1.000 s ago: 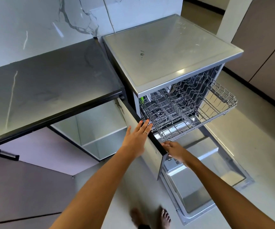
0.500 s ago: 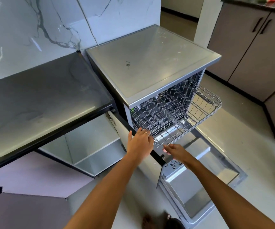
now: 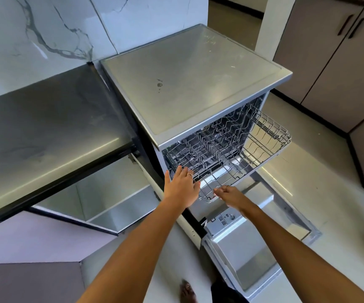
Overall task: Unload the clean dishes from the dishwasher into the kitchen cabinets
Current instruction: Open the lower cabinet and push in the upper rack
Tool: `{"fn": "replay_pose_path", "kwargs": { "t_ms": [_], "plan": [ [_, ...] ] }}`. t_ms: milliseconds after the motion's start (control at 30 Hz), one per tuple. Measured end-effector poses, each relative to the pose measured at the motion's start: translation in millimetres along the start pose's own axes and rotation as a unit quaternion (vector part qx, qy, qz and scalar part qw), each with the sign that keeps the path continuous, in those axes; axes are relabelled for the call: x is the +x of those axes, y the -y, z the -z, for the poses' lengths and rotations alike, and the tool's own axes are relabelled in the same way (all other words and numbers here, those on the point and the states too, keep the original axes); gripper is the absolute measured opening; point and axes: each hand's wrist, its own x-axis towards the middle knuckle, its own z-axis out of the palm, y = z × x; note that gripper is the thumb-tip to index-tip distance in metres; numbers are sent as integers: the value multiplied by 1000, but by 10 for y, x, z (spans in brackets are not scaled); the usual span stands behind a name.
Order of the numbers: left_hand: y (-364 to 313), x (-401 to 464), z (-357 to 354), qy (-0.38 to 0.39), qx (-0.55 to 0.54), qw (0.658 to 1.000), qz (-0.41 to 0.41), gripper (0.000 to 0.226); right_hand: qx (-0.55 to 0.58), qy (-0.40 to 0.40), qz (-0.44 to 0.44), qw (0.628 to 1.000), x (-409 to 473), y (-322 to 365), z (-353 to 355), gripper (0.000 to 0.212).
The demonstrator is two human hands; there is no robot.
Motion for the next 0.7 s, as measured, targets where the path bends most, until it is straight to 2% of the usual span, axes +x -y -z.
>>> {"fn": "replay_pose_path", "kwargs": {
  "t_ms": [100, 267, 333, 467, 600, 700],
  "plan": [
    [-117, 137, -2, 28, 11, 1000, 3, 59, 13, -5, -16, 1000, 103, -51, 129, 47],
    [-281, 430, -98, 69, 23, 997, 18, 64, 85, -73, -72, 991, 343, -269, 330, 35],
    [-361, 581, -146, 79, 27, 996, 19, 65, 124, -103, -100, 982, 467, -363, 440, 40],
    [-523, 874, -276, 95, 56, 994, 5, 68, 222, -174, -179, 943, 755, -532, 682, 50],
    [-632, 1223, -556, 132, 87, 987, -23, 75, 320, -187, -224, 901, 1150, -686, 812, 59],
    [-686, 1489, -824, 167, 113, 978, -56, 81, 386, -200, -236, 869, 1550, -817, 782, 57]
  ]
}}
